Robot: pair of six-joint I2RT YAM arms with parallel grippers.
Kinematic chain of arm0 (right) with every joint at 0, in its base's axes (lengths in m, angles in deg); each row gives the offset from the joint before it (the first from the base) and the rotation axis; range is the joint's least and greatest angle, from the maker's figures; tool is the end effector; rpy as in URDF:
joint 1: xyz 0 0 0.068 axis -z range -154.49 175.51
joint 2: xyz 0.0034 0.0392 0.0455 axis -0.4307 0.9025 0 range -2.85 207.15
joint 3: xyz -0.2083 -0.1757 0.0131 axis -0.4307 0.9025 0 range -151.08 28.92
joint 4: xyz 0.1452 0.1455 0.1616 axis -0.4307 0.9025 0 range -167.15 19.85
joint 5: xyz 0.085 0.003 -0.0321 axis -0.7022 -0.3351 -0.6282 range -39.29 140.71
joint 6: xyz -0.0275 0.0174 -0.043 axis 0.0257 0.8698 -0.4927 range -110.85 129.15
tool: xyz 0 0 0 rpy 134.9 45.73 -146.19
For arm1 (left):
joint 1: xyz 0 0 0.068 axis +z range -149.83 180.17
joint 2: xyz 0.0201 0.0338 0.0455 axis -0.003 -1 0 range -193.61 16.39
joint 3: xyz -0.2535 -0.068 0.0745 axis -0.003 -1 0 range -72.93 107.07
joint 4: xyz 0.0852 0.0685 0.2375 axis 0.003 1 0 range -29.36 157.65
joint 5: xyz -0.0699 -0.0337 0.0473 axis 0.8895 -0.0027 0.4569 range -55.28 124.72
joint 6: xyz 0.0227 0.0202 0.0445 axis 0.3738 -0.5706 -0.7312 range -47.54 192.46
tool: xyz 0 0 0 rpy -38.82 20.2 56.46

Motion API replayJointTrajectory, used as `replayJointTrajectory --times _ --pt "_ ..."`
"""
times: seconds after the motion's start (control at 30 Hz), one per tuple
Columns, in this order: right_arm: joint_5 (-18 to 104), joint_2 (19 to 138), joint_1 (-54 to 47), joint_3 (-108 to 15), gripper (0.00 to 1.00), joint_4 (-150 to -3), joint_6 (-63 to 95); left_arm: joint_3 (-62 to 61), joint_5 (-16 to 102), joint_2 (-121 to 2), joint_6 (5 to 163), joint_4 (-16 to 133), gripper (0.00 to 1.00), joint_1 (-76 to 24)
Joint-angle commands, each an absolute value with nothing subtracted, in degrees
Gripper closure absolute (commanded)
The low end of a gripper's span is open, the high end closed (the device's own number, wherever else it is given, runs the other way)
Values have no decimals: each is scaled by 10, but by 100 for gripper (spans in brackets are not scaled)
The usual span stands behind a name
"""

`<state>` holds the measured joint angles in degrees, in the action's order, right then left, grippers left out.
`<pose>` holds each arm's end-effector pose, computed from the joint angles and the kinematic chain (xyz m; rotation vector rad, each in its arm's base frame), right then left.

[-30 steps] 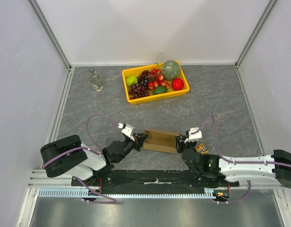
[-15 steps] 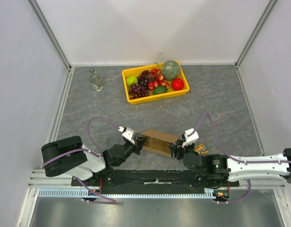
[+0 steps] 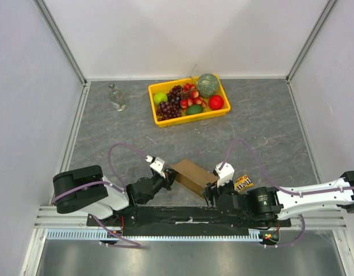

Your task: Fold the paper box

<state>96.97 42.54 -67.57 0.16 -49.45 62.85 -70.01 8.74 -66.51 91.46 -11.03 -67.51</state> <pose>0.0173 0.1582 0.2199 -0.3515 2.1010 0.5897 0.0880 -0.1735 0.1294 0.3970 1.7113 -0.7334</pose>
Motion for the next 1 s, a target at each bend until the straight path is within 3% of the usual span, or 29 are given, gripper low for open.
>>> replayJointTrajectory --times 0.0,0.43,0.6,0.7,0.97 --pt "952 434 -688 -57 30 -405 704 -717 65 -666 920 -124 91 -684" --pt "828 371 -700 -164 30 -327 663 -720 52 -663 918 -119 92 -685" --pt "944 299 -700 -128 33 -391 646 -720 52 -651 919 -106 89 -689" --pt "999 288 -700 -91 42 -456 622 -717 54 -631 921 -80 82 -693" --pt "1071 412 -699 -102 54 -515 615 -709 59 -533 917 26 72 -702"
